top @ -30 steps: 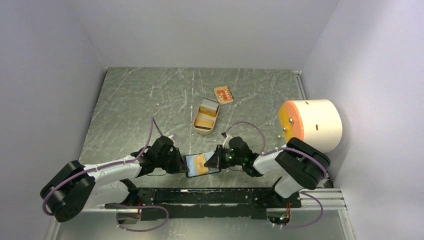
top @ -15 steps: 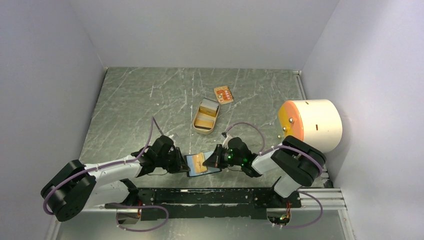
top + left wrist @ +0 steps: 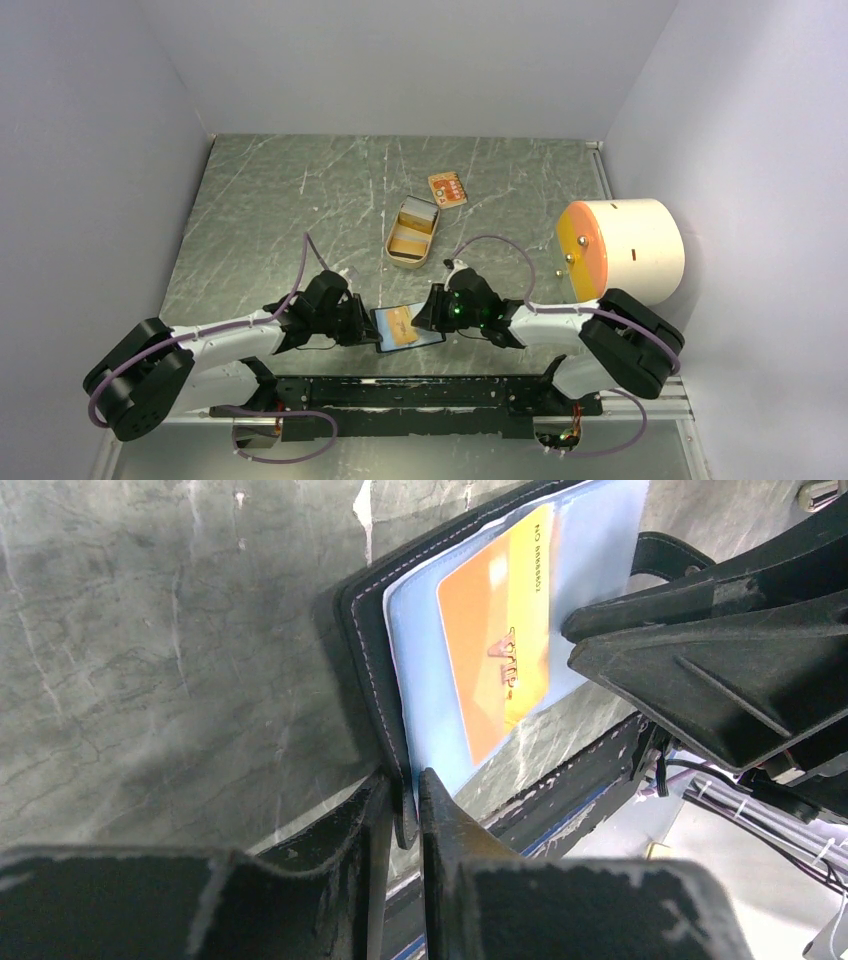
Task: Put the credit cards into the card holder
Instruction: Insert the credit card into the card holder.
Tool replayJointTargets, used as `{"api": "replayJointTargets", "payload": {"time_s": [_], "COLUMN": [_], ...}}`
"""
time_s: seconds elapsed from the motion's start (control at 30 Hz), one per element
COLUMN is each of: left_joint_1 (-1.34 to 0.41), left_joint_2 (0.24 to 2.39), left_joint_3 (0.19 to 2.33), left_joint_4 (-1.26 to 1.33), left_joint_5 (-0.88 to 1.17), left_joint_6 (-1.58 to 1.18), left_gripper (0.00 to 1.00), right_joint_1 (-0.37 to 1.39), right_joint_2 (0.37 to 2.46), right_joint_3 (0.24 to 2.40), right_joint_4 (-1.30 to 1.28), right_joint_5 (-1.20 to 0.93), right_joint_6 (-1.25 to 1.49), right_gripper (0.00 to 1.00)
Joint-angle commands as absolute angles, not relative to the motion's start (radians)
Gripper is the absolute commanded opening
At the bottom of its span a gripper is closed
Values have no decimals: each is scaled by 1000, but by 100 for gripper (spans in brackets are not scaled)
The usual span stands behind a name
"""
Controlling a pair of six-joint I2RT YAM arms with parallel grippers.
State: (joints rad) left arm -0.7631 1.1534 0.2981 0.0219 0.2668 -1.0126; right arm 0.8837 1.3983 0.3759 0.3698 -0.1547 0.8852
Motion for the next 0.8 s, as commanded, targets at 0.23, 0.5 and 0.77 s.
{"api": "replayJointTargets", "payload": {"time_s": [0.23,0.5,0.77], "left_joint_1": [-770,-771,-771], "left_joint_2": [1151,1152,1164], "left_joint_3": [292,292,296], "left_joint_4": [78,79,86], "left_joint_5": [296,292,293], "left_joint_6": [-1025,-1026,-1023], "left_gripper": [21,21,21], "right_joint_1": [893,915,935], "right_joint_2": [1448,1519,1525], "right_joint_3": [385,412,408], "right_joint_4": [371,449,500], "right_joint_5": [-158,-194,-218], "right_joint_6": [865,869,872], "right_gripper": [28,30,28]}}
